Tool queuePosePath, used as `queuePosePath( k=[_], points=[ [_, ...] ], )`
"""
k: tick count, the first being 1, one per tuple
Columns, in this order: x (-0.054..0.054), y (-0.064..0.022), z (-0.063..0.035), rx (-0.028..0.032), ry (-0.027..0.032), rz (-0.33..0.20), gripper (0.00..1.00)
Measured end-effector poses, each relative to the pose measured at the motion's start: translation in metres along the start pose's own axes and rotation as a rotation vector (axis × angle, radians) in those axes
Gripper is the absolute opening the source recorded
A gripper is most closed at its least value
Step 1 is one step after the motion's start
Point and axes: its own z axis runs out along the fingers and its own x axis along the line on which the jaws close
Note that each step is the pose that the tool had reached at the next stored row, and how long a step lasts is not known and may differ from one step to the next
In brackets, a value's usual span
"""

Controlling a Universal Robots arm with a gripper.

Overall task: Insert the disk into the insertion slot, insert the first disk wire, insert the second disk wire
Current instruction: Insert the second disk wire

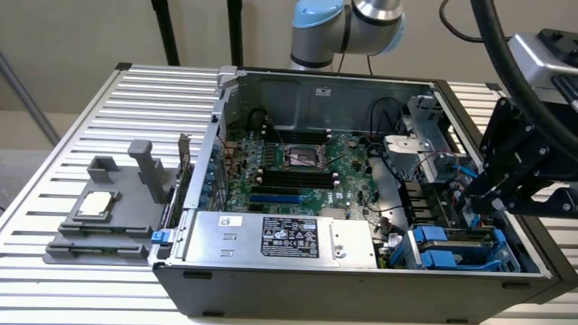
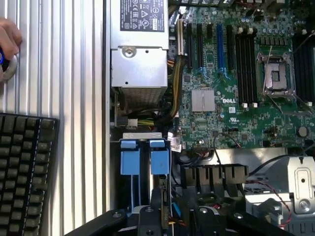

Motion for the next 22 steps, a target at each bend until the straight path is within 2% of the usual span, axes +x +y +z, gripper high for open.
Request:
queuePosePath(
  k=[4, 5, 6, 9, 12, 14, 16, 22],
  points=[
    [-0.012, 0.0003, 0.0016, 0.0001, 0.0018, 0.0, 0.31],
    [-0.015, -0.0003, 0.0019, 0.0002, 0.0042, 0.0, 0.31],
    [-0.017, -0.001, 0.0026, 0.0004, 0.0085, 0.001, 0.31],
    [-0.026, -0.0038, 0.0051, 0.0014, 0.0284, 0.002, 0.31],
    [-0.033, -0.0086, 0.007, 0.0028, 0.054, 0.004, 0.31],
    [-0.036, -0.0128, 0.0084, 0.0034, 0.0687, 0.005, 0.31],
    [-0.037, -0.0143, 0.0111, 0.0038, 0.0754, 0.005, 0.31],
    [-0.036, -0.0147, 0.0162, 0.0044, 0.0882, 0.006, 0.31]
  ],
)
